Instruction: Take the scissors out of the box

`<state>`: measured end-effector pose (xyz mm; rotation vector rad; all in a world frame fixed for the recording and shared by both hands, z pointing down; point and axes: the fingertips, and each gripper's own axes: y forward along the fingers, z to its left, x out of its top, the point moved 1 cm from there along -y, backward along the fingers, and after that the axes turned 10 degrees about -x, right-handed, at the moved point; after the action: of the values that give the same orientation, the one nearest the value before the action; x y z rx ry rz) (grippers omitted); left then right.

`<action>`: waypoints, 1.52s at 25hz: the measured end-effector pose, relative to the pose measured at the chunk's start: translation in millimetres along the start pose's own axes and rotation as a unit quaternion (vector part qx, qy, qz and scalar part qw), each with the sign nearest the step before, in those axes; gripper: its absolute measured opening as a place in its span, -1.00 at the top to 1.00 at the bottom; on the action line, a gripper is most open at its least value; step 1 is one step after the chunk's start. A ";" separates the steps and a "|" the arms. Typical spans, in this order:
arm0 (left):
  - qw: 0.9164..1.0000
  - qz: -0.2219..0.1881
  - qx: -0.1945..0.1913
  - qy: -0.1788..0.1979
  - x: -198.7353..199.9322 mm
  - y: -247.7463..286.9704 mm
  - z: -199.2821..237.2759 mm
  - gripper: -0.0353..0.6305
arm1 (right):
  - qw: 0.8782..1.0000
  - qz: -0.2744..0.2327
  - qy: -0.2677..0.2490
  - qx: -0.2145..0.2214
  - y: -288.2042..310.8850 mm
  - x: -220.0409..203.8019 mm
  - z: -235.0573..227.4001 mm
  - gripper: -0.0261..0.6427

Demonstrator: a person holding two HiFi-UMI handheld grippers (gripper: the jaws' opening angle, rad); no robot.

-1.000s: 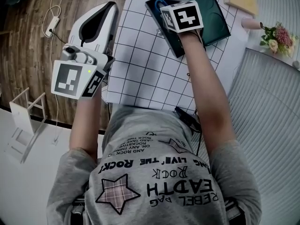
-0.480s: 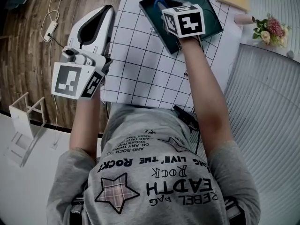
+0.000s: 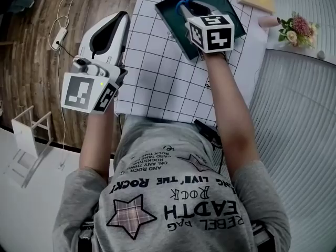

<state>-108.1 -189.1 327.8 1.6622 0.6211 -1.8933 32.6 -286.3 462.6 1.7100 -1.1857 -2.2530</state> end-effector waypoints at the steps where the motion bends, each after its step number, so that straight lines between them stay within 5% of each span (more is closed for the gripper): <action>1: 1.000 0.000 0.000 0.002 1.7 -1.0 -1.3 0.87 | 1.000 -0.007 -0.001 -0.001 -3.4 2.3 0.1 0.67; 21: 0.999 -0.013 -0.003 0.041 40.4 -18.4 -30.8 0.87 | 0.988 -0.154 -0.016 -0.014 -94.9 71.6 1.3 0.67; 38: 0.994 -0.040 -0.021 0.095 86.2 -17.8 -67.8 0.87 | 0.964 -0.263 0.036 -0.032 -205.7 113.7 -25.9 0.68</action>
<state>-77.7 -139.5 233.2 1.8289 0.8092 -1.7765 89.1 -211.4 245.6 2.2707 -0.6859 -2.4257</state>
